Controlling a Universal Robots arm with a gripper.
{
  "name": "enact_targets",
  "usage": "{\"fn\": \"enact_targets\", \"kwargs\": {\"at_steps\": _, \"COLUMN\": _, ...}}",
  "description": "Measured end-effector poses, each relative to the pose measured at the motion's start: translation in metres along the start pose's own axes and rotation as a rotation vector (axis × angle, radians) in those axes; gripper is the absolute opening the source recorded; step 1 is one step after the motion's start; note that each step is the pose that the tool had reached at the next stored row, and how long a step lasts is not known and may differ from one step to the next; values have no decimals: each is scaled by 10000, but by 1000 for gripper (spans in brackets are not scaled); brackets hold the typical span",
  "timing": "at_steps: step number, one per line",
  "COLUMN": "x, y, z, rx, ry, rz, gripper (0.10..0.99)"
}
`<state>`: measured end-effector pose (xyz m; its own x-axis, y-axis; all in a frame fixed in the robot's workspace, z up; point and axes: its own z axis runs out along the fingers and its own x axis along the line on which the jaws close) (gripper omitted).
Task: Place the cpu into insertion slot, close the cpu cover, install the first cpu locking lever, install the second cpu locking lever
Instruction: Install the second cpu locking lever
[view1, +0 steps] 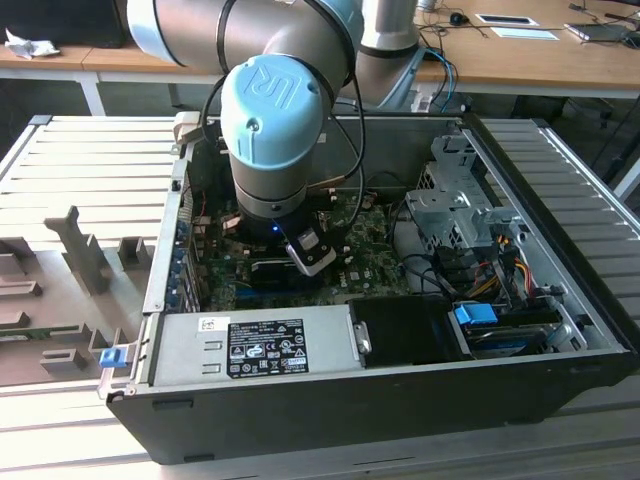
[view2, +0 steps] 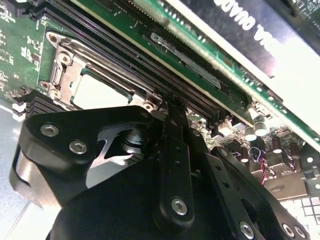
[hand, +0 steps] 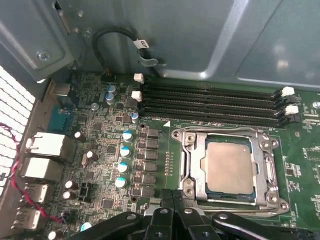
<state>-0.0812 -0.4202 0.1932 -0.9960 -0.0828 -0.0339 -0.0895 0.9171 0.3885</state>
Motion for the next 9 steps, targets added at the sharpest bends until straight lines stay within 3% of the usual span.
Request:
{"fn": "enact_targets", "kwargs": {"at_steps": 5, "x": -3, "y": 35, "z": -79, "rx": -4, "ry": 11, "rz": 7, "gripper": 106}}
{"fn": "enact_targets", "kwargs": {"at_steps": 9, "x": -8, "y": 97, "z": -226, "rx": -7, "ry": 57, "rz": 26, "gripper": 106}}
